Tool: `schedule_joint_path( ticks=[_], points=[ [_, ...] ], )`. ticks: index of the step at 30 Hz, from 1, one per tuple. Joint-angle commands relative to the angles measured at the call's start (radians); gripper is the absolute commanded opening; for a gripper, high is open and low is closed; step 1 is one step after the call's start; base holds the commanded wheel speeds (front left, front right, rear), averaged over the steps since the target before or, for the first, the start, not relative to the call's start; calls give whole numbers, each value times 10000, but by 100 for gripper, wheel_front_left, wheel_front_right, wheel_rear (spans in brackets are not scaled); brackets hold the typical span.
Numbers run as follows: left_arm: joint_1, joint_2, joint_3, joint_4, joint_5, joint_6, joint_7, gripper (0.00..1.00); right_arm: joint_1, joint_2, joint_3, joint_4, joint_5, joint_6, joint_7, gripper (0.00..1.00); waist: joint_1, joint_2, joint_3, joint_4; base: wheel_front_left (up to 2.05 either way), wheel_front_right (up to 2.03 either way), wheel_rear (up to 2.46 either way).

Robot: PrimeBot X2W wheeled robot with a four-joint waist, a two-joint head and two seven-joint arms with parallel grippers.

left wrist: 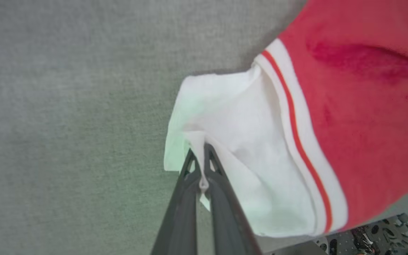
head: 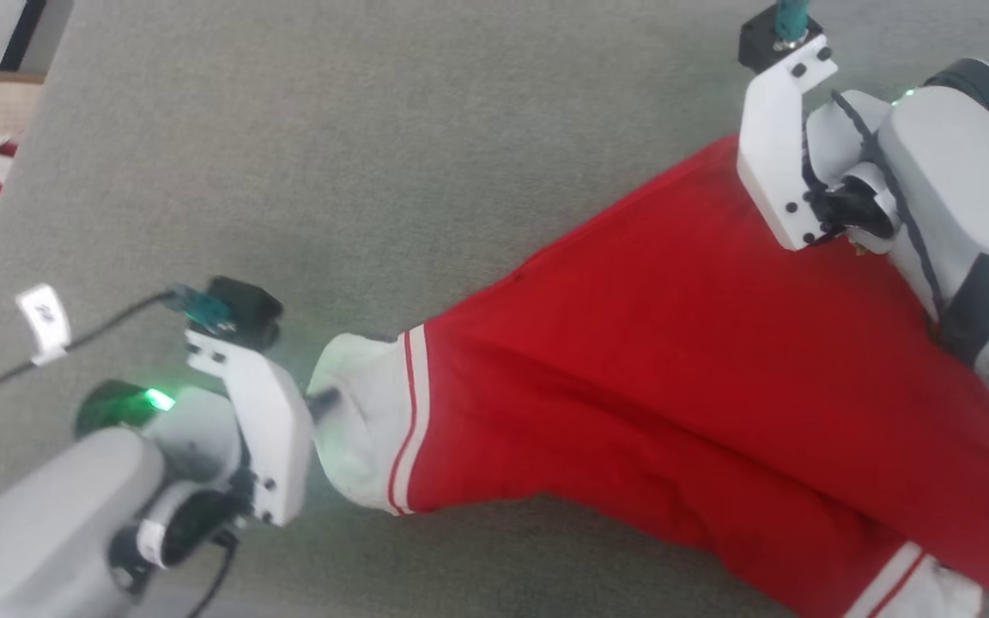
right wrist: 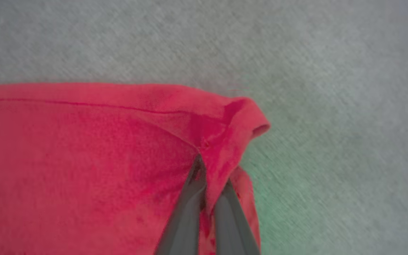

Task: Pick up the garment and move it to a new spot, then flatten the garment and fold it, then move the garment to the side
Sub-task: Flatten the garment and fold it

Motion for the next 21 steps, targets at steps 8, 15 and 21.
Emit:
schedule_joint_path(
  ticks=[8, 15, 21],
  points=[
    [-1269, 957, 633, 201, 228, 158, 558, 0, -192, -592, 368, -656, 787, -13, -1086, 0, 0, 0, -1046, -1101, 0, 0, 0],
    [-2739, 1649, 936, 668, 572, 62, 1567, 0, -444, -1069, 664, -1466, 1063, -10, -1607, 0, 0, 0, -1970, -2058, 0, 0, 0],
    [-3992, 1849, 1040, 1271, 884, -235, 2157, 0, -695, -1347, 712, -2078, 1240, -10, -1754, 0, 0, 0, -2644, -2714, 0, 0, 0]
  ],
)
